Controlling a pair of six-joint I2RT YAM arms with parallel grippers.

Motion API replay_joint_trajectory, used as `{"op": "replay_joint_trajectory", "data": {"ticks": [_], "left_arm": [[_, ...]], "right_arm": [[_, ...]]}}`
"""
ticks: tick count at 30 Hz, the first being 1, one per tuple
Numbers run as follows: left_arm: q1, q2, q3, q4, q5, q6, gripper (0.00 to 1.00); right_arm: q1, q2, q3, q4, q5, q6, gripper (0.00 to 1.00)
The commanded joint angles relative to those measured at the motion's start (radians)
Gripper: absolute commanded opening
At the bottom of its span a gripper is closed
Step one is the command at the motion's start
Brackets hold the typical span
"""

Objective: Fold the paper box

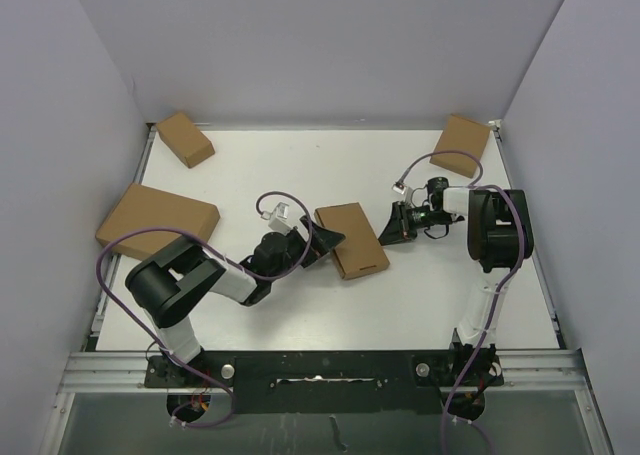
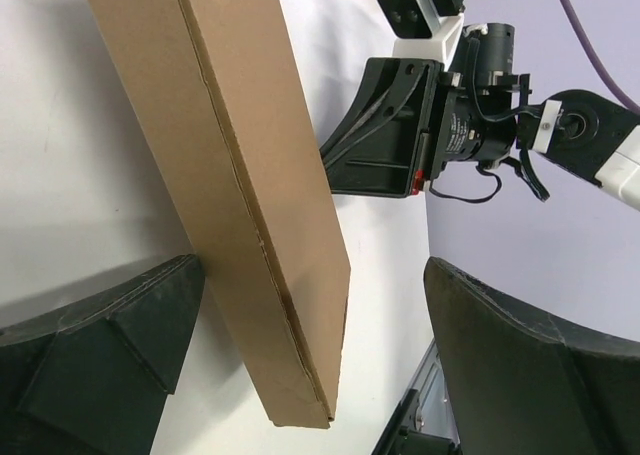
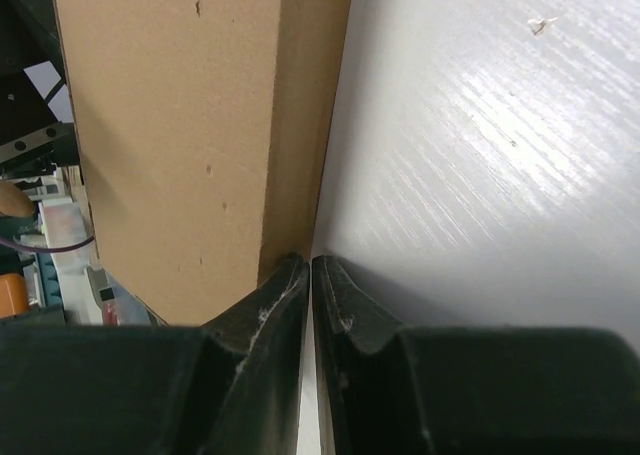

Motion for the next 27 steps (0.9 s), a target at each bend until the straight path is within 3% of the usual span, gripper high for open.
{"op": "replay_joint_trajectory", "data": {"ticks": [1,10,17,20,24,27], "left_arm": [[-0.005,-0.031,0.037,0.034,-0.018,0.005,0.93],[0.001,-0.004,0.053,0.039,0.004,0.003,0.90],[0.001,0.072,0.080,0.184,0.070,-0.013,0.61],[0.003,0.093,0.088,0.223,0.088,-0.017,0.58],[0.002,0.078,0.107,0.148,0.095,-0.004,0.57],[0.003,0.042,0.120,0.042,0.086,0.023,0.40]], "right_arm": [[0.011,-0.006,0.017,-0.004,0.037,-0.024,0.12],[0.041,-0.008,0.023,-0.013,0.044,-0.037,0.12],[0.058,-0.007,0.027,-0.020,0.045,-0.045,0.12],[0.062,-0.007,0.030,-0.025,0.044,-0.048,0.12],[0.065,-0.010,0.032,-0.025,0.039,-0.048,0.12],[0.066,-0.016,0.033,-0.027,0.030,-0.050,0.13]]}}
